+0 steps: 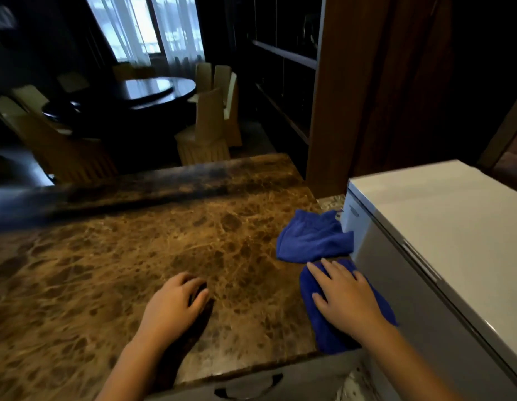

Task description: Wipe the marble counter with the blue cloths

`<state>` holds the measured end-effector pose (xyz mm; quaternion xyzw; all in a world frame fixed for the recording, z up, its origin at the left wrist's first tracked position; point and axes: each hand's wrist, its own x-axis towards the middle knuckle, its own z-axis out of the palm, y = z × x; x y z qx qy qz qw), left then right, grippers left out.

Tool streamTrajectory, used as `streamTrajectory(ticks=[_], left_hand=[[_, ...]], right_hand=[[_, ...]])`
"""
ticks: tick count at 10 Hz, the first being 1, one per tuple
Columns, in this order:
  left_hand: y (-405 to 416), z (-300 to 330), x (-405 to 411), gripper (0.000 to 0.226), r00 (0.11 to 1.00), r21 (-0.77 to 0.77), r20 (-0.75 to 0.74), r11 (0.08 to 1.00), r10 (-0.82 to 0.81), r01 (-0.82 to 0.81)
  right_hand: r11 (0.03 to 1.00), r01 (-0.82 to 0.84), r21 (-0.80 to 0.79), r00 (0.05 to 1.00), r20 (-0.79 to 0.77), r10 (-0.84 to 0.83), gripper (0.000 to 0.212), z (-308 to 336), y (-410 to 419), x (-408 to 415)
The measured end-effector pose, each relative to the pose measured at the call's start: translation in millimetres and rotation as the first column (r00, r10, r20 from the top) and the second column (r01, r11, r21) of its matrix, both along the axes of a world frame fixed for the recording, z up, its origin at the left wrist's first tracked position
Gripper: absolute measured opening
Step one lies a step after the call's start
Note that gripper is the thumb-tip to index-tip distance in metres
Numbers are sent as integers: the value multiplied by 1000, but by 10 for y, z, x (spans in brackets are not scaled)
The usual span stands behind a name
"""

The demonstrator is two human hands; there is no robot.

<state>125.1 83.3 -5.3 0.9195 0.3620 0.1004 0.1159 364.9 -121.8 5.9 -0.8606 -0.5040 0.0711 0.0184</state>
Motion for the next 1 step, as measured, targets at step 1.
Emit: streamTrajectory(ticks=[1], left_hand=[[-69, -31, -196, 71, 1000, -44, 26, 999, -12, 13]], right_hand=[[998, 22, -64, 1000, -19, -23, 56, 114, -21, -57]])
